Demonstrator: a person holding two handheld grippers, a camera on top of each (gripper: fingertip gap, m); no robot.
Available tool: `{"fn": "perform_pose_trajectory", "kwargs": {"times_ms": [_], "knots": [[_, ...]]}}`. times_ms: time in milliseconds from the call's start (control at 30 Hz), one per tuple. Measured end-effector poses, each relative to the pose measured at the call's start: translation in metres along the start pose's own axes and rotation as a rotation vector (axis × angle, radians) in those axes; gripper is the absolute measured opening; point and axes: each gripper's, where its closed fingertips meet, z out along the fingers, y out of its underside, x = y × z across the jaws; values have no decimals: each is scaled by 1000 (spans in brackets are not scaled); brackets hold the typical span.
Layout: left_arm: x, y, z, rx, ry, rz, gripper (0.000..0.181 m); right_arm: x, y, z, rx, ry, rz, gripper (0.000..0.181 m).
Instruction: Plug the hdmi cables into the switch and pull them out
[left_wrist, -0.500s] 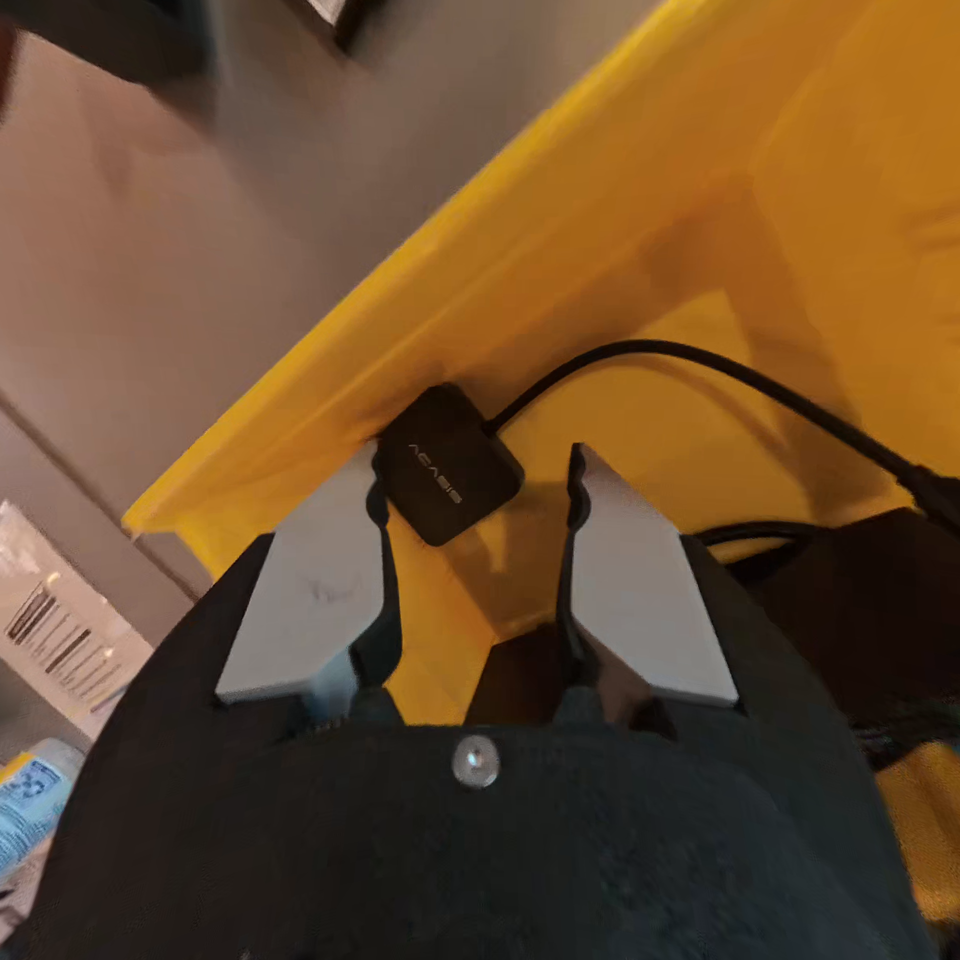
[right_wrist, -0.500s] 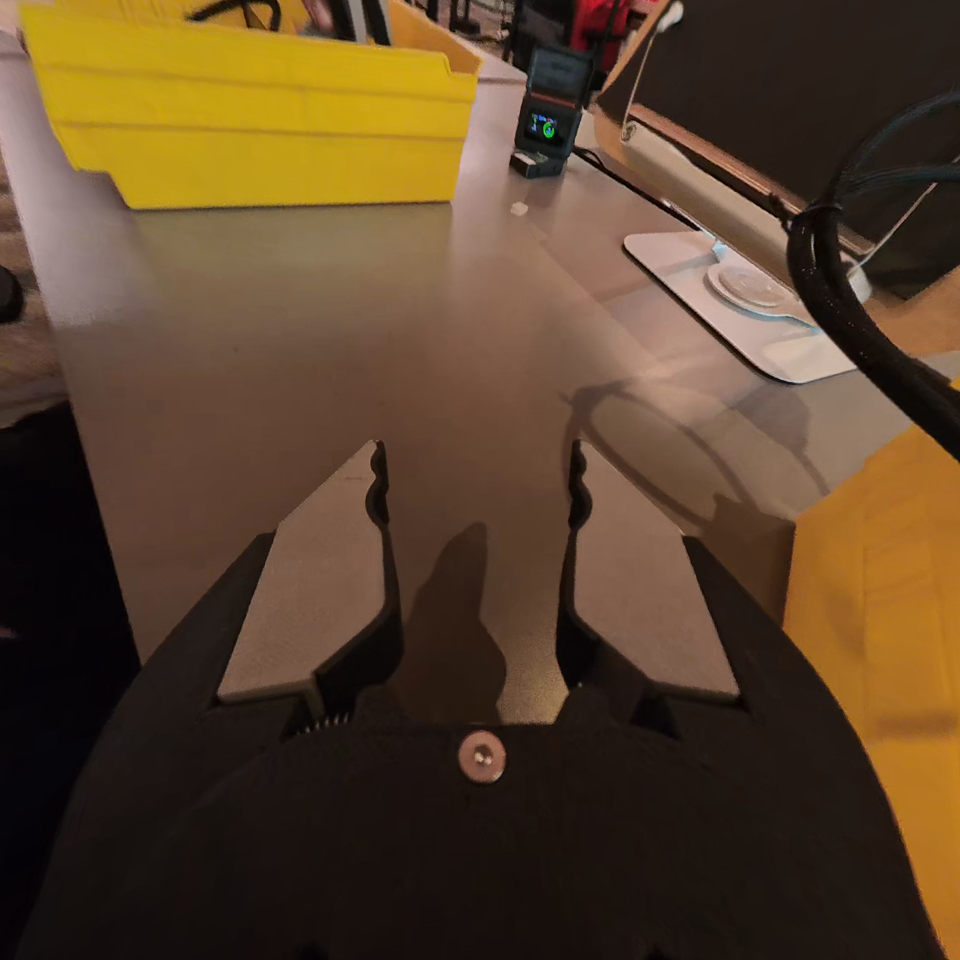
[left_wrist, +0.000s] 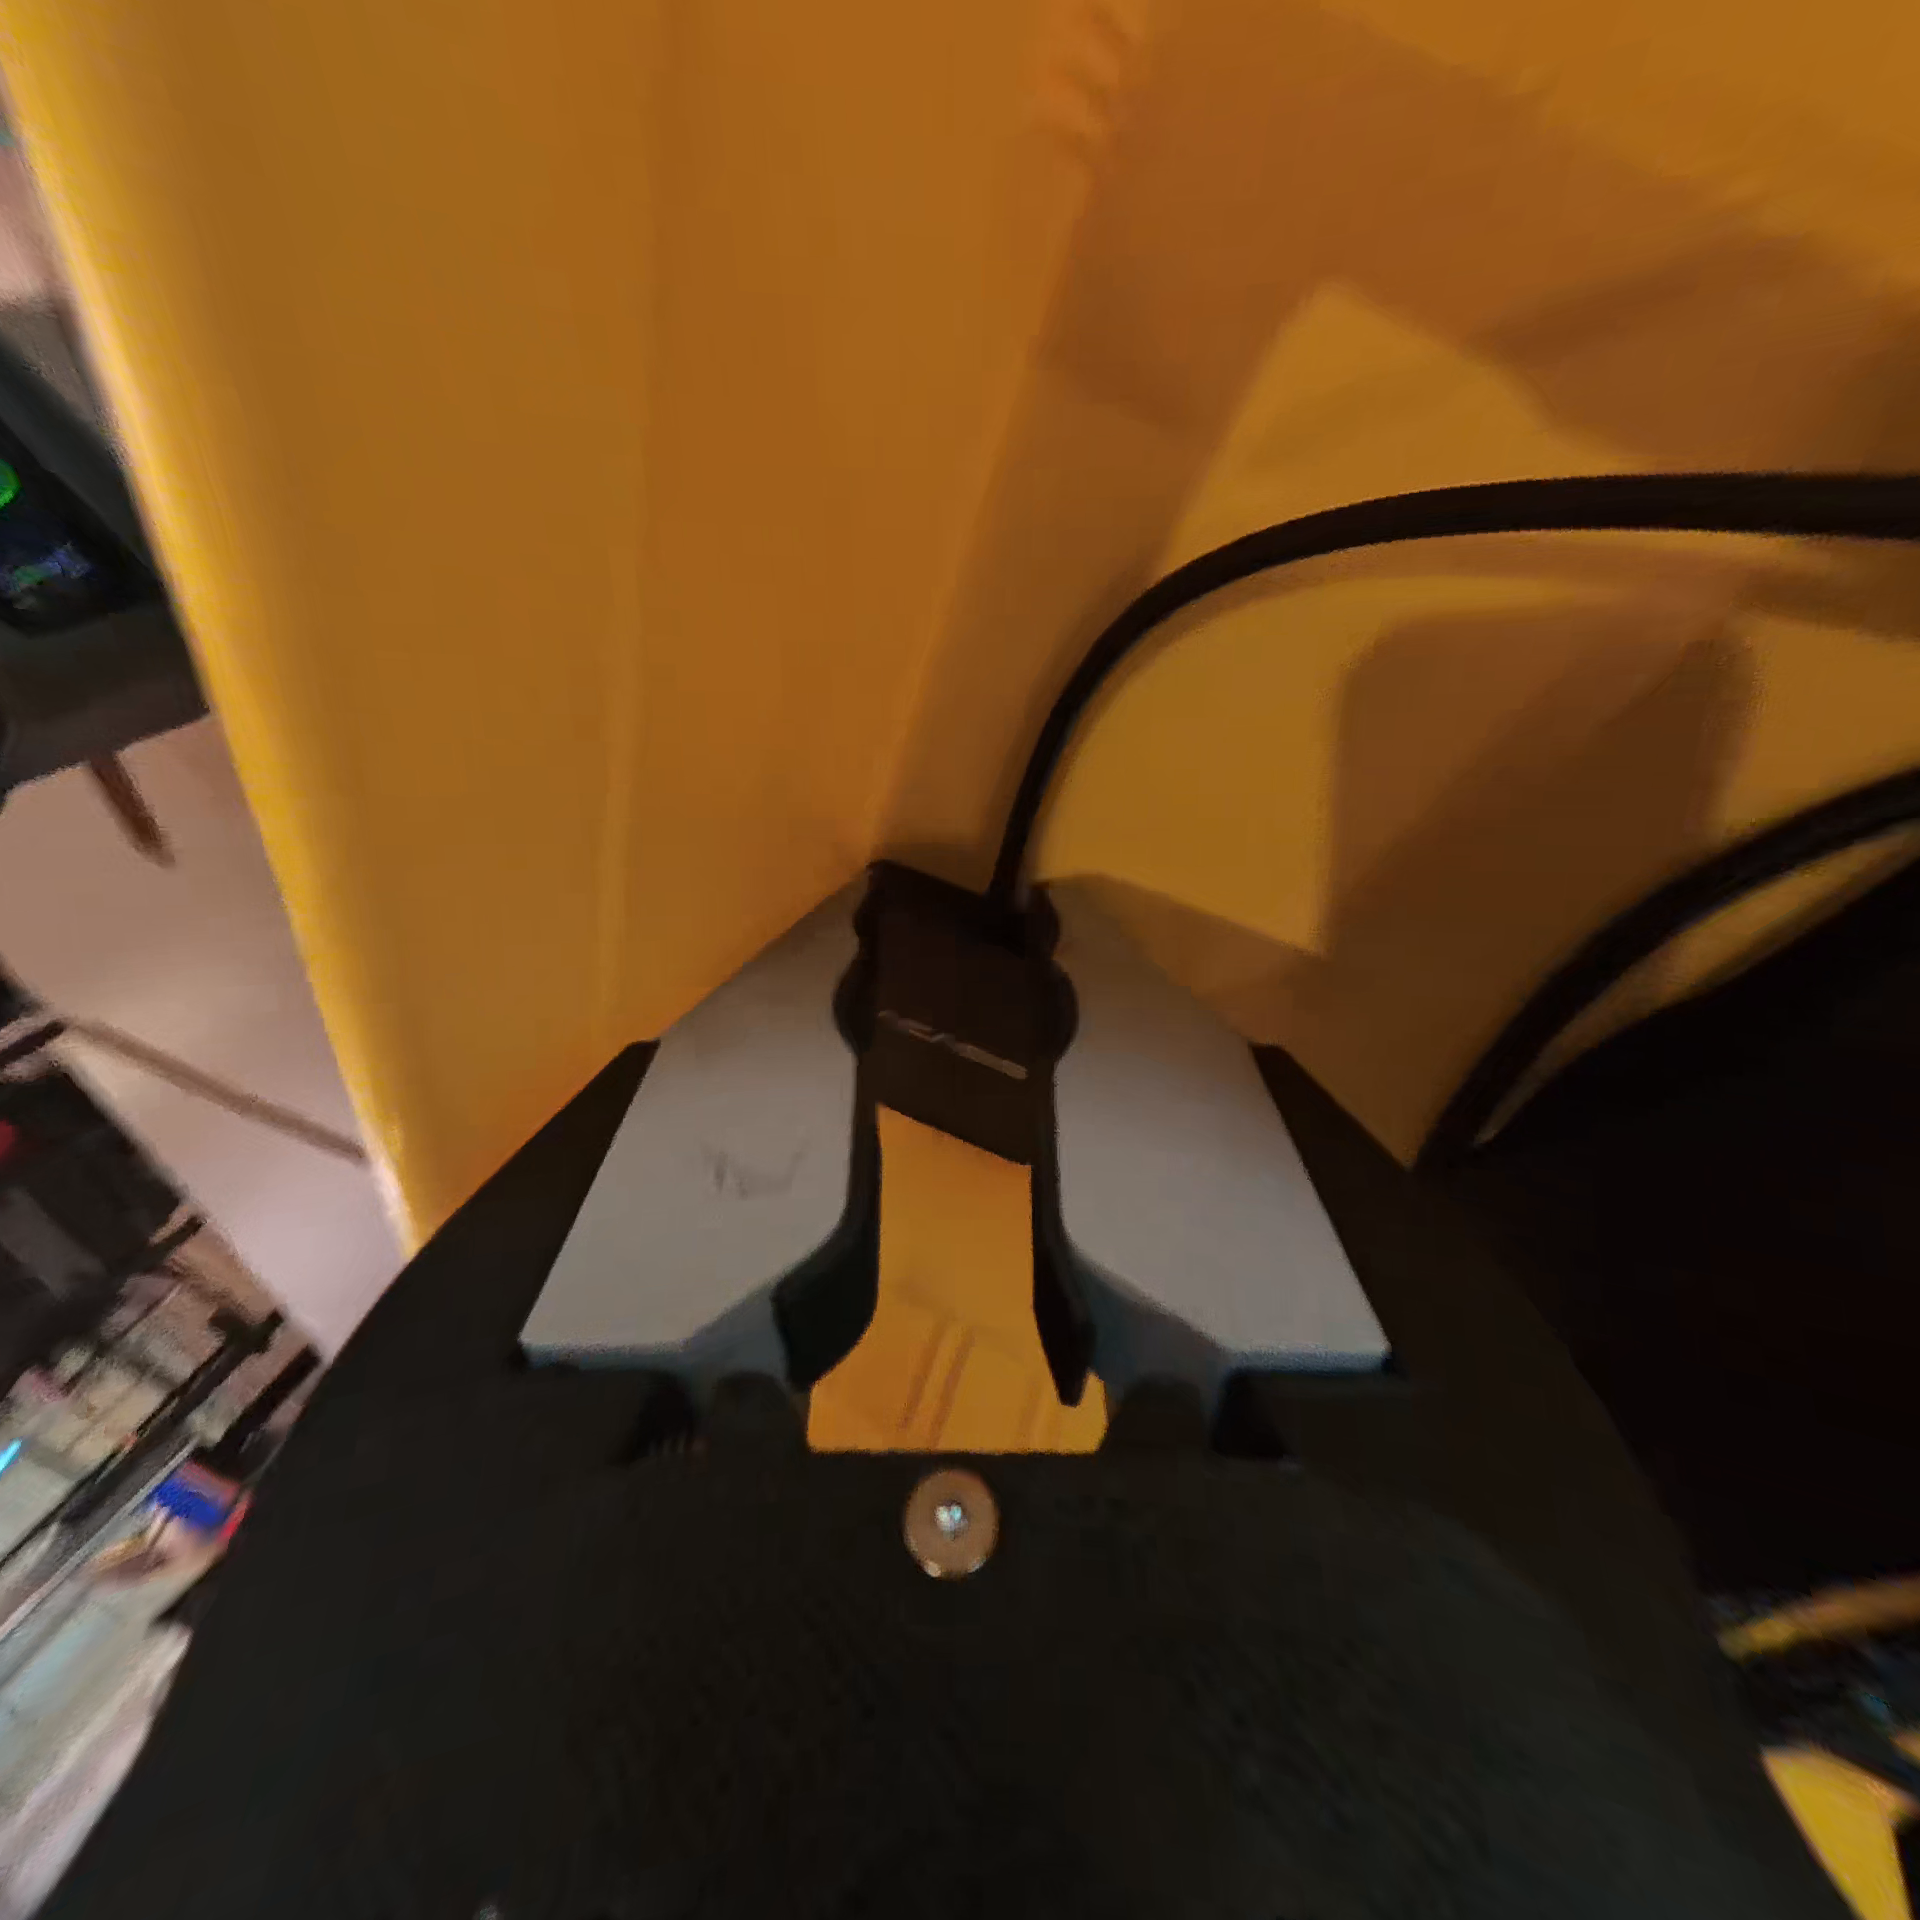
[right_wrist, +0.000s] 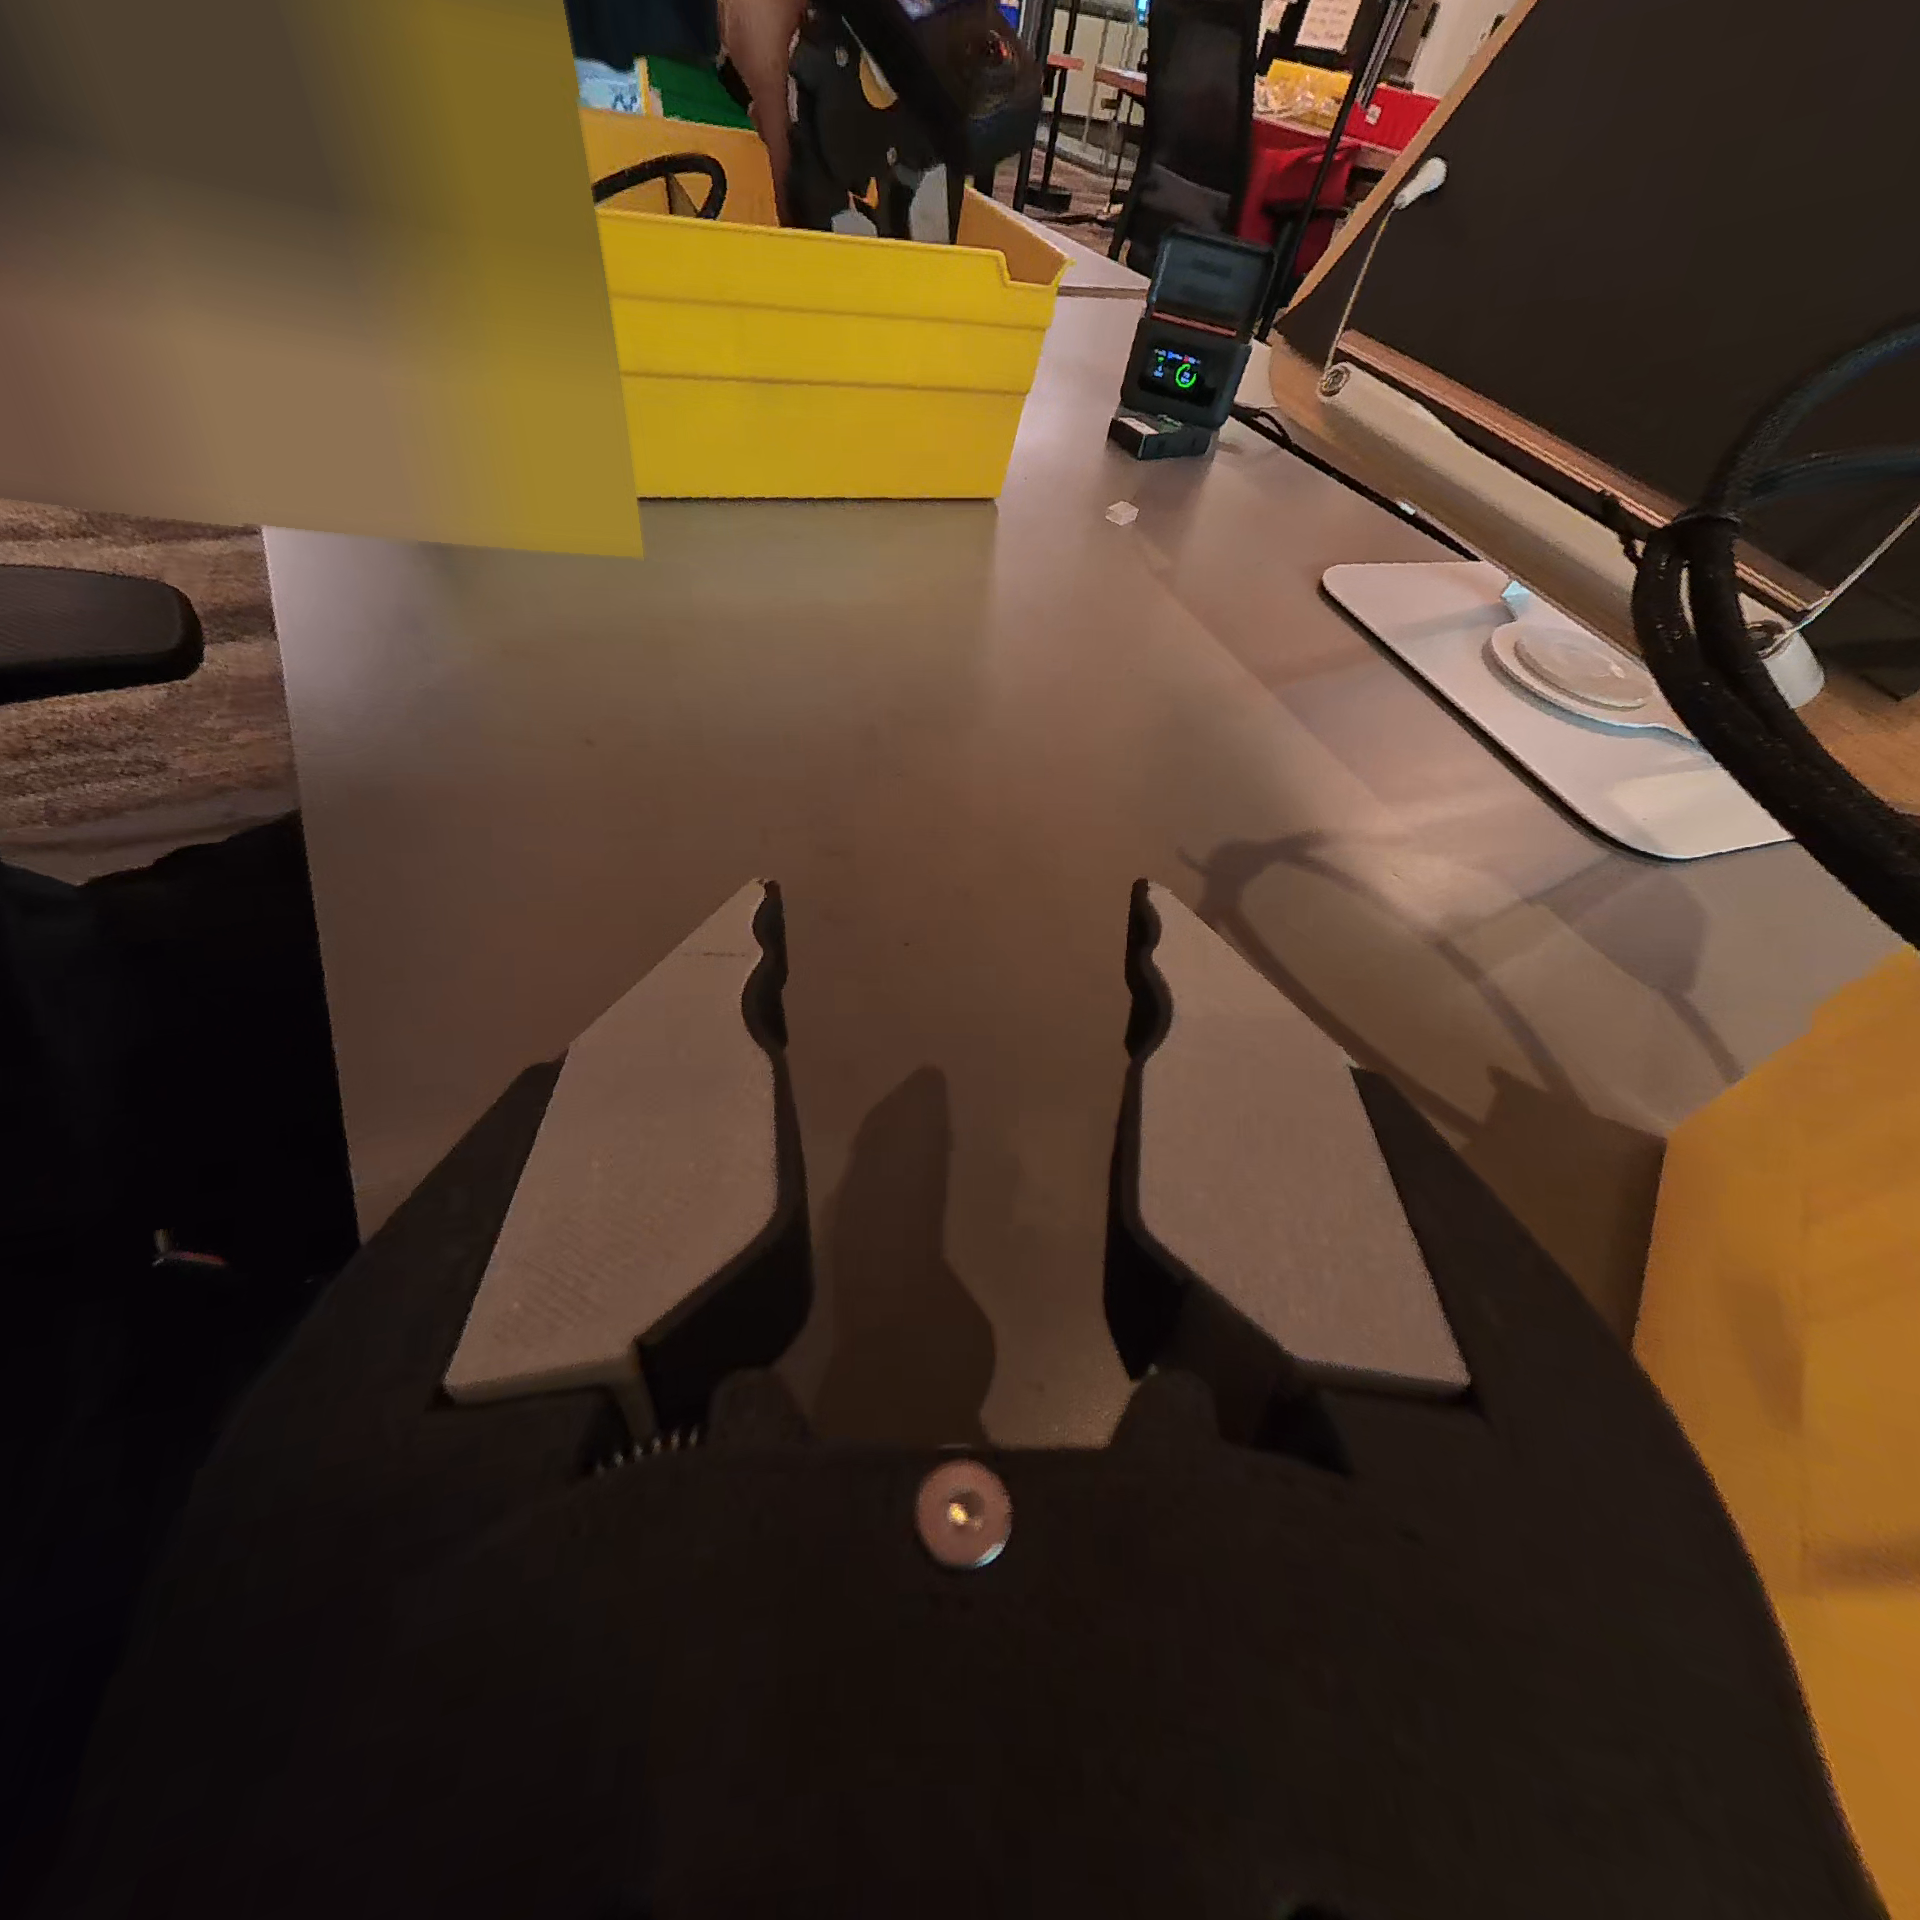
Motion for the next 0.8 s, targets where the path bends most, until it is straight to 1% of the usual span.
{"fn": "perform_pose_trajectory", "kwargs": {"times_ms": [33, 67, 100, 133, 267, 300, 333, 367, 467, 533, 633, 700, 800], "knots": [[12, -3, -2, 6, 71, 13, 17, 0, -1, 0, 4, 6, -2, 63], [18, -7, -2, 8, 105, 21, 24, 1, -1, -1, 8, 9, -3, 63], [14, -11, -1, 14, 76, 27, 22, 1, -1, -1, 10, 11, -1, 62], [14, -11, -1, 6, 82, 46, 22, 2, -1, -1, 11, 14, 1, 62], [19, -9, -1, 4, 156, 23, 14, 1, 0, 0, 0, 1, 5, 60], [20, -9, -1, 7, 166, 33, 9, 0, 0, 0, -1, 2, 1, 60], [15, -8, 1, 9, 123, 18, 2, 0, 0, 0, 1, 3, -6, 58], [7, -10, 3, 16, 52, -4, 1, -1, 0, 0, 3, 3, -11, 57], [1, -9, -3, 42, -84, -33, 1, 0, 0, 0, 3, 9, -14, 55], [-5, -6, -18, 78, -173, -88, 1, 0, 0, 0, 2, 14, -10, 53], [-16, 6, -54, 92, -307, -161, 2, 2, 0, 0, 0, 20, -4, 51], [-23, 14, -87, 115, -410, -208, 1, 3, 1, 0, -3, 24, -1, 51], [-32, 20, -151, 199, -569, -286, 2, 4, 1, 1, -4, 35, -3, 50]]}}
